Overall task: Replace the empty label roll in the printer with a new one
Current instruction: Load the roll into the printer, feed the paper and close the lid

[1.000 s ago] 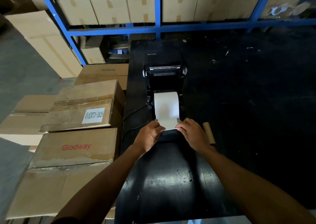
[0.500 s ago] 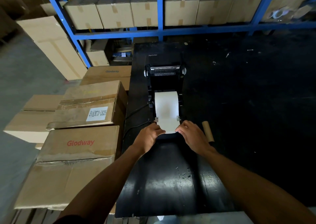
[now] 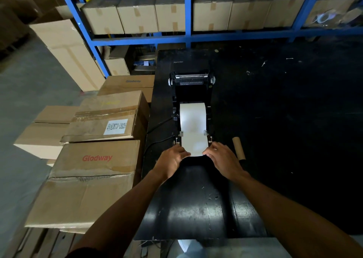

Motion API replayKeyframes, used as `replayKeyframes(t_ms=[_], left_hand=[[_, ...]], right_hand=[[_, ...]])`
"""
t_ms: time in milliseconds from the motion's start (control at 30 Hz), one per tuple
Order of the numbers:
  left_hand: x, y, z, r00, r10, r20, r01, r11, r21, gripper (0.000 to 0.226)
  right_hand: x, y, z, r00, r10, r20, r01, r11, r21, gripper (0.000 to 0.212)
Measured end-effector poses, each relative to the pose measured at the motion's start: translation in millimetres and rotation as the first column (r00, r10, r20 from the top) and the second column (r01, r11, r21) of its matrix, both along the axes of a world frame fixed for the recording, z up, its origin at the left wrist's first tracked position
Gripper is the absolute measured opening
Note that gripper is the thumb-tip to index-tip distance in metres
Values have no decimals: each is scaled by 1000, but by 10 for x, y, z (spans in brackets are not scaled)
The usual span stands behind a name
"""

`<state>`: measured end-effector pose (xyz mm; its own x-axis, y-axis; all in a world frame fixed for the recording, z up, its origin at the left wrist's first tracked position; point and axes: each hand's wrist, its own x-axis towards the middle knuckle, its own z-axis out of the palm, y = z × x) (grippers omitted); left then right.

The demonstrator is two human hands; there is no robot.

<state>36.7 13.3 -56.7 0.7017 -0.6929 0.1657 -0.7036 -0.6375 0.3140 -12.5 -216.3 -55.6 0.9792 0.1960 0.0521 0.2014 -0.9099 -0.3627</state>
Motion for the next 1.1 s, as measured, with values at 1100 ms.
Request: replayKeyframes(t_ms=[1100], left_hand=[[31, 37, 202, 994, 54, -91, -42, 990, 134, 32]], right_hand=[[-39, -9, 4, 997, -31, 64, 25, 996, 83, 23]])
